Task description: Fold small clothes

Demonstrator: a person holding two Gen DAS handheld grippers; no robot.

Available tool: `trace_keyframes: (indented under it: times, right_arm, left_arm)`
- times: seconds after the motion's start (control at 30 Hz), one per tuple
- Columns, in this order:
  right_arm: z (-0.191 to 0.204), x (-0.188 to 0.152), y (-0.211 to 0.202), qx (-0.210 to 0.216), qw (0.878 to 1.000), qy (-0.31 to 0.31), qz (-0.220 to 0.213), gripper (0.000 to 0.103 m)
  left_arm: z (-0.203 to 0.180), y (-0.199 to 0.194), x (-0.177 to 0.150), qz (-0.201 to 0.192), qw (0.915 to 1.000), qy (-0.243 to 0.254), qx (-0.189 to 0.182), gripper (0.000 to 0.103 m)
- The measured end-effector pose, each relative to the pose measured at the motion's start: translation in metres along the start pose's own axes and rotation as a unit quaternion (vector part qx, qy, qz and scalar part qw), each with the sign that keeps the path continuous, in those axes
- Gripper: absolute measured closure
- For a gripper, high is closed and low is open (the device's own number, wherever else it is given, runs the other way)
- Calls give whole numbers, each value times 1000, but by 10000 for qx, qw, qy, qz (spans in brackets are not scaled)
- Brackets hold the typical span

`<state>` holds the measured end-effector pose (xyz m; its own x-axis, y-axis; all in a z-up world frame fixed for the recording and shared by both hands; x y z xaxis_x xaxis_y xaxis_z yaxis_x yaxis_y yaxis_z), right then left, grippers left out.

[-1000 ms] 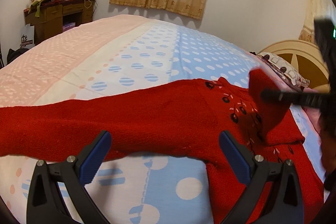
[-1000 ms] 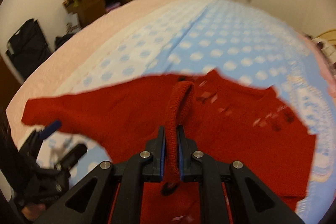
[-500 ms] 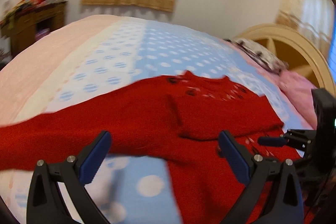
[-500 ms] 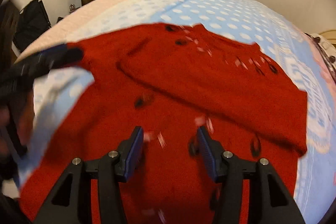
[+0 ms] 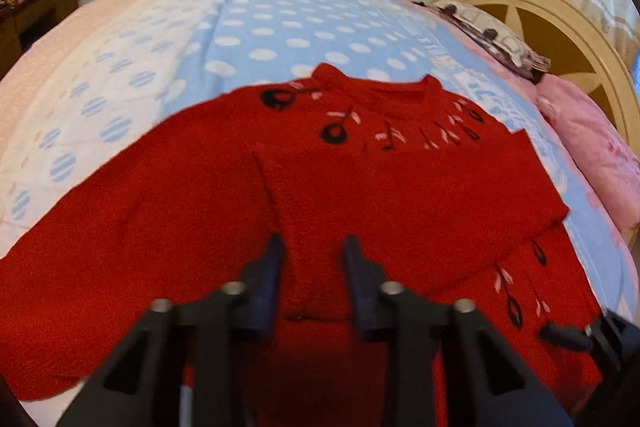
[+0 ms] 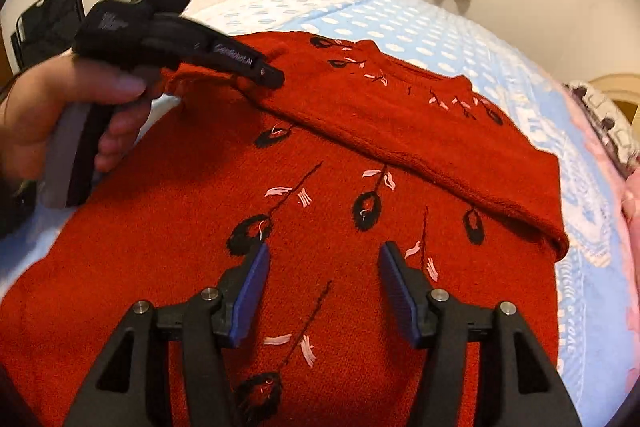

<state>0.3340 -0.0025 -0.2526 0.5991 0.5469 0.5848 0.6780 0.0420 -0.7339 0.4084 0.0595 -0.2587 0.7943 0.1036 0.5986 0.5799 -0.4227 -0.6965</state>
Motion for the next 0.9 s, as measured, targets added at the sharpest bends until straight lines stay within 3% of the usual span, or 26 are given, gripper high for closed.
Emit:
trace_keyframes:
  times: [0.2, 0.33, 0.63, 0.73, 0.83, 0.9]
  right_arm:
    - [0, -1, -1, -31, 10000, -26, -34, 41]
    - [-3, -2, 2, 21, 10000, 61, -3, 38]
    - [-6, -5, 8, 15, 9998, 155, 157, 31]
    - [-17, -3, 1, 158, 9992, 197, 295, 31]
    - [-50, 4, -8, 11, 9991, 245, 337, 30]
    - [-76, 10, -11, -97, 9986, 387, 340, 31]
  left_arm:
    - [-1, -42, 11, -500, 9986, -105, -159, 89]
    - [11, -74, 12, -810, 9966, -153, -19, 89]
    - [30, -47, -30, -423, 9981, -423, 116, 89]
    - [24, -54, -27, -506, 9981, -319, 174, 83]
    - [20, -63, -25, -601, 9979, -202, 149, 76]
    - [18, -67, -26, -629, 9977, -148, 185, 65]
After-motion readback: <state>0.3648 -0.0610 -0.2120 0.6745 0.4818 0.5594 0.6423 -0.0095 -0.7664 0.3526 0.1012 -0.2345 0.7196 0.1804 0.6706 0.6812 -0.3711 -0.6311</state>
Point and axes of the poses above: each gripper's, at about its wrist camera, not at the fingertips, and y roughly the way its jaws point, z to its left, x to its top, the point moved 10 cm from there along y, roughly the way its jaws point, and after that the axes turned 13 degrees about -x, right-handed, at the moved point
